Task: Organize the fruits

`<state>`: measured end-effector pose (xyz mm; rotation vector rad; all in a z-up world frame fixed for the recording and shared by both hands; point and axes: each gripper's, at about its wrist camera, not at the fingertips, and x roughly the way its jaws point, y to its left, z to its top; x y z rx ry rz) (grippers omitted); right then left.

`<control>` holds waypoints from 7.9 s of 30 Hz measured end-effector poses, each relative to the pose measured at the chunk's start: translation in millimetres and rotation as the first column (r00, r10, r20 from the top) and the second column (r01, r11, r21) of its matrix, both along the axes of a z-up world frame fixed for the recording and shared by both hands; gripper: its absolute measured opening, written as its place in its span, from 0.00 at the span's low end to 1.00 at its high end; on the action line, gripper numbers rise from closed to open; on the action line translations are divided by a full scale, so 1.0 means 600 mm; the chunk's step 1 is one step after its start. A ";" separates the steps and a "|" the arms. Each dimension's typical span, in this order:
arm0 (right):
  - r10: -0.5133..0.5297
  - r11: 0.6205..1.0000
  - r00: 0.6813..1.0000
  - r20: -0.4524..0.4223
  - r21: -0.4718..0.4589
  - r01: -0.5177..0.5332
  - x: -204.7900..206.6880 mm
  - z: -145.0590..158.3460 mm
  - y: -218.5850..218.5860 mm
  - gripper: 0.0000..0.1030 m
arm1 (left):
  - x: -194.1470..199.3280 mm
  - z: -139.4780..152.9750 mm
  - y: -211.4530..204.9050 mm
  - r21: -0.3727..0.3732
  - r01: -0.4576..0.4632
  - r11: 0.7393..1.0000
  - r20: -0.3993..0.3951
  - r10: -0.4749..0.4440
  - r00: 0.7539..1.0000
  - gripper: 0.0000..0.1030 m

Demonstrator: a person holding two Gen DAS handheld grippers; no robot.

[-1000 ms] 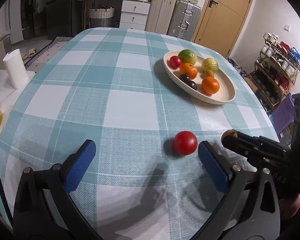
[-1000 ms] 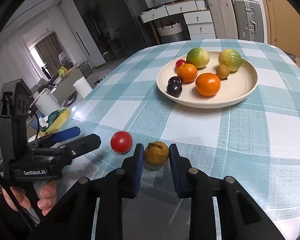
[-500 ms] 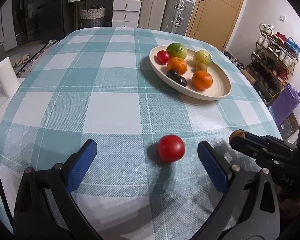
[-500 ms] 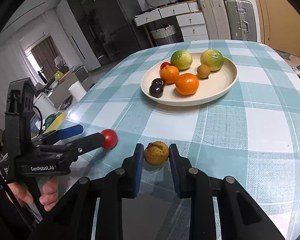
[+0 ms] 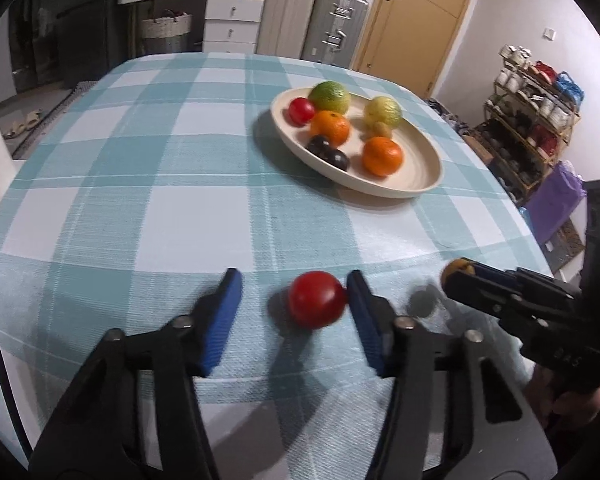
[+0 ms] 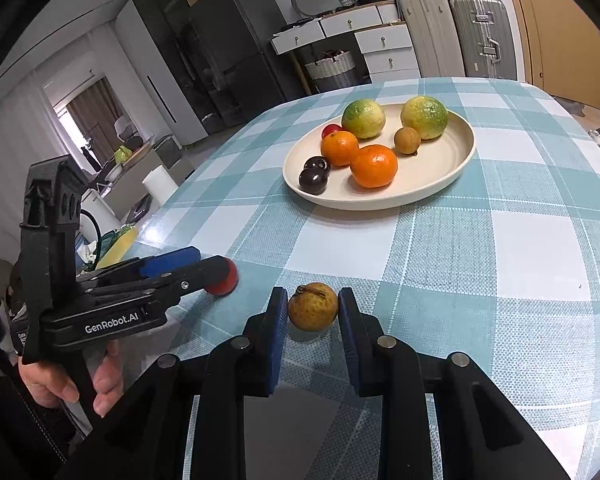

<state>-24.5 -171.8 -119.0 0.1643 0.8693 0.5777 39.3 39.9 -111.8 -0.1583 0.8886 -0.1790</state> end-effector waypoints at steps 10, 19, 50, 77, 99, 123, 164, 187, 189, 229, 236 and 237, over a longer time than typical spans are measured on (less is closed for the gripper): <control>-0.011 1.000 1.000 -0.006 0.008 0.011 0.001 -0.002 -0.003 0.26 | -0.004 -0.001 -0.008 -0.047 0.046 0.998 -0.012 -0.047 0.999 0.25; -0.010 1.000 1.000 0.001 0.007 0.010 0.001 0.001 -0.003 0.26 | -0.006 0.015 -0.009 -0.062 0.055 0.997 0.008 -0.054 0.998 0.25; -0.098 0.995 0.988 0.118 0.030 0.095 0.155 0.094 -0.031 0.26 | 0.244 0.121 -0.061 -0.137 0.166 0.977 0.058 -0.159 0.986 0.25; -0.129 0.992 0.991 0.039 0.019 0.128 0.237 0.038 -0.043 0.26 | 0.369 0.045 -0.115 -0.149 0.186 0.971 -0.035 -0.193 0.981 0.26; -0.218 0.976 0.961 0.172 0.051 0.212 0.177 0.084 -0.069 0.59 | 0.286 0.132 -0.092 -0.053 0.143 0.988 0.109 -0.137 0.985 0.42; -0.253 0.963 0.839 0.482 0.039 0.268 0.044 0.198 -0.032 1.00 | 0.076 0.241 -0.044 0.109 -0.068 0.992 0.370 0.023 0.929 0.99; -0.177 0.965 0.793 0.583 -0.055 0.256 -0.007 0.095 -0.011 1.00 | -0.004 0.093 0.002 0.123 -0.204 0.971 0.534 0.108 0.839 0.99; -0.173 0.962 0.810 0.560 -0.082 0.262 0.009 0.091 -0.007 1.00 | 0.002 0.088 -0.005 0.139 -0.185 0.973 0.549 0.080 0.832 0.99; -0.173 0.962 0.810 0.560 -0.082 0.262 0.009 0.091 -0.007 1.00 | 0.002 0.088 -0.005 0.139 -0.185 0.973 0.549 0.080 0.832 0.99; -0.173 0.962 0.810 0.561 -0.082 0.262 0.009 0.090 -0.008 1.00 | 0.001 0.088 -0.005 0.139 -0.181 0.974 0.550 0.076 0.832 0.99; -0.173 0.962 0.810 0.561 -0.082 0.262 0.008 0.090 -0.008 1.00 | 0.001 0.087 -0.005 0.139 -0.181 0.973 0.550 0.076 0.832 0.99; -0.173 0.962 0.810 0.560 -0.082 0.262 0.010 0.090 -0.007 1.00 | 0.001 0.087 -0.005 0.139 -0.181 0.974 0.550 0.076 0.832 0.99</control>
